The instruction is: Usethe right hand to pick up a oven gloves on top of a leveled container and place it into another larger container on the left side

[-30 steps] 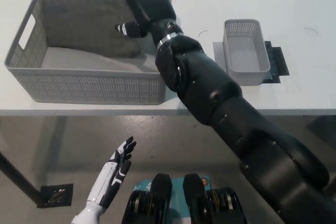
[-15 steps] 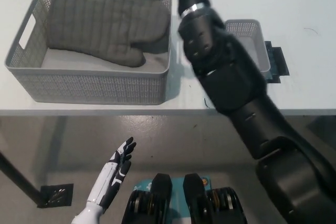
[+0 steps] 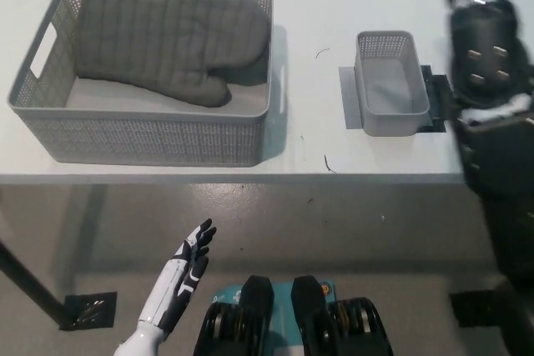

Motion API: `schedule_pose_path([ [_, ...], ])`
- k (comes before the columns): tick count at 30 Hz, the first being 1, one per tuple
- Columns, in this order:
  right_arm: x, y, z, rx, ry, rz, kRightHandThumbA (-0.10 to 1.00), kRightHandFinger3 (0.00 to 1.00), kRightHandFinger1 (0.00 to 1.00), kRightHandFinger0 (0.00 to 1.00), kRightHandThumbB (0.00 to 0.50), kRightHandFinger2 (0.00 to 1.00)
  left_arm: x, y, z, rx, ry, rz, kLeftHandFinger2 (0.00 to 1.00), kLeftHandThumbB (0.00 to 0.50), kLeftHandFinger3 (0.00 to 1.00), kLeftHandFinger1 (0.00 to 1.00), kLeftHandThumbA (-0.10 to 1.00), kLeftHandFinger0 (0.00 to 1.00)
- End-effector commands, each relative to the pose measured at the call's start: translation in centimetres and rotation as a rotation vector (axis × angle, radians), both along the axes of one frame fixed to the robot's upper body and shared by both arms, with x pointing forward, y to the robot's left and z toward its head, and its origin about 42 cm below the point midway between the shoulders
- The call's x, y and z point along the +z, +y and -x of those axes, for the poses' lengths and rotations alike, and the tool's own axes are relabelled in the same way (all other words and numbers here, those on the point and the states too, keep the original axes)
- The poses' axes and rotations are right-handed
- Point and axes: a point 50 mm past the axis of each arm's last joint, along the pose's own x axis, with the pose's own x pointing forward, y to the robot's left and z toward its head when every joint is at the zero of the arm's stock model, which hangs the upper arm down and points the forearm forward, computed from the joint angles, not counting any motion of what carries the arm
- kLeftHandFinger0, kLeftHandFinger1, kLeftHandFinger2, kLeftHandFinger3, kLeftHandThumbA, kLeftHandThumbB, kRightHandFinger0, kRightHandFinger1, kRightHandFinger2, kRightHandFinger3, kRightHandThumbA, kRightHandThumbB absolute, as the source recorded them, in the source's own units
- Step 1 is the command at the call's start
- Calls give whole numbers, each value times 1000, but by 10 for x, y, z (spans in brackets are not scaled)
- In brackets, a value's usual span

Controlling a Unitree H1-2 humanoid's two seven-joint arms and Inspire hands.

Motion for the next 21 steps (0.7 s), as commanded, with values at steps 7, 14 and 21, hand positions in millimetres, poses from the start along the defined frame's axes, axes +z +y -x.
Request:
schedule_pose_path([
  [7,-53,-103,204,308,-120,-115,1000,1000,1000,1000,336,1000,11,-2,-13,-18,-58,-21,1000,176,1000,1000,1000,1000],
  [14,-192,-58,215,361,280,-55,1000,1000,1000,1000,216,1000,13,-4,-17,-21,-72,-23,1000,175,1000,1000,1000,1000],
  [21,-253,-31,216,448,569,-185,1000,1000,1000,1000,78,1000,12,-6,-19,-26,-72,-16,1000,168,1000,1000,1000,1000],
])
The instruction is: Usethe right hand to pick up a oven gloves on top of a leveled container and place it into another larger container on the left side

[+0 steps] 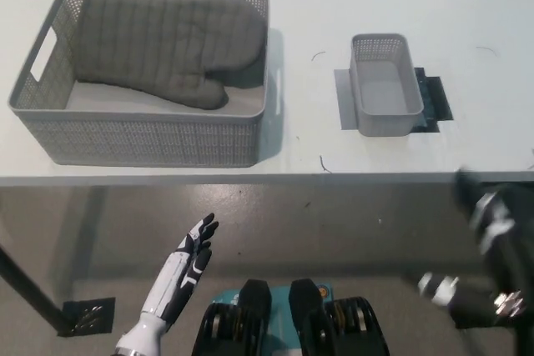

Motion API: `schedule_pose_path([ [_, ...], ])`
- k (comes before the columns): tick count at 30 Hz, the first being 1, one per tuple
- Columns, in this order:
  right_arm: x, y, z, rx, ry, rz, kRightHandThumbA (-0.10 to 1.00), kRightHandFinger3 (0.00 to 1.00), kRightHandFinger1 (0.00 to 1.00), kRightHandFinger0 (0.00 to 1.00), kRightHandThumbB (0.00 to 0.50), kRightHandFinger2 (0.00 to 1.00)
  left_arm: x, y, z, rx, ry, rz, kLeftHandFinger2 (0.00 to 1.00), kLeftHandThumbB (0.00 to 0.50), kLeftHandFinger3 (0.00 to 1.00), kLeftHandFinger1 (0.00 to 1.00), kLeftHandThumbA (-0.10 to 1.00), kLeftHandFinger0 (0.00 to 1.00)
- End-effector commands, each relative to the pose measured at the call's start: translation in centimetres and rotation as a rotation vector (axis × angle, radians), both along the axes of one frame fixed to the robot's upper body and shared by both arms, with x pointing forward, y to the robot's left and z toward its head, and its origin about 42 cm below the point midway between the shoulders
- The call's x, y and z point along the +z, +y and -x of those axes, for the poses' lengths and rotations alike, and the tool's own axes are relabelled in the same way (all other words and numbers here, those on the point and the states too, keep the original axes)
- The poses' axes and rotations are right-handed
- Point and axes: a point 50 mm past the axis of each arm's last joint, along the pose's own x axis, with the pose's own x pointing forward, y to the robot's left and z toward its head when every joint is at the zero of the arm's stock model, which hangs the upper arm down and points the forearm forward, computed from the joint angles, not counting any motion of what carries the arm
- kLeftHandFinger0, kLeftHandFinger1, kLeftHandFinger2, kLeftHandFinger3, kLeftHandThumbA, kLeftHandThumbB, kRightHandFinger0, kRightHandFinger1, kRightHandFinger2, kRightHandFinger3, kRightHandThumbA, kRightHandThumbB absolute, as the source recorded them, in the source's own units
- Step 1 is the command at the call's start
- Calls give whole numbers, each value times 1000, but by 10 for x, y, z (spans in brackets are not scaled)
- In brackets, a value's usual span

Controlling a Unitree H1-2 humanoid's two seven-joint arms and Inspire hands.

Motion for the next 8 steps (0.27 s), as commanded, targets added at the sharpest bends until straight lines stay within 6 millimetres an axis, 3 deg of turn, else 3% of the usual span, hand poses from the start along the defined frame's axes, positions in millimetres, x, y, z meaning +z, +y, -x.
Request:
schedule_pose_path([
  [1,-7,22,-6,145,40,-165,1000,1000,1000,1000,89,1000,10,-4,-7,-18,-65,-8,1000,169,1000,1000,1000,1000],
  [5,-27,24,-16,140,105,-192,1000,1000,1000,1000,96,1000,12,-2,-7,-8,-60,-3,1000,186,1000,1000,1000,1000],
  [8,-40,25,-22,149,128,-185,1000,1000,1000,1000,66,1000,13,-1,-7,-7,-61,-4,1000,188,1000,1000,1000,1000],
])
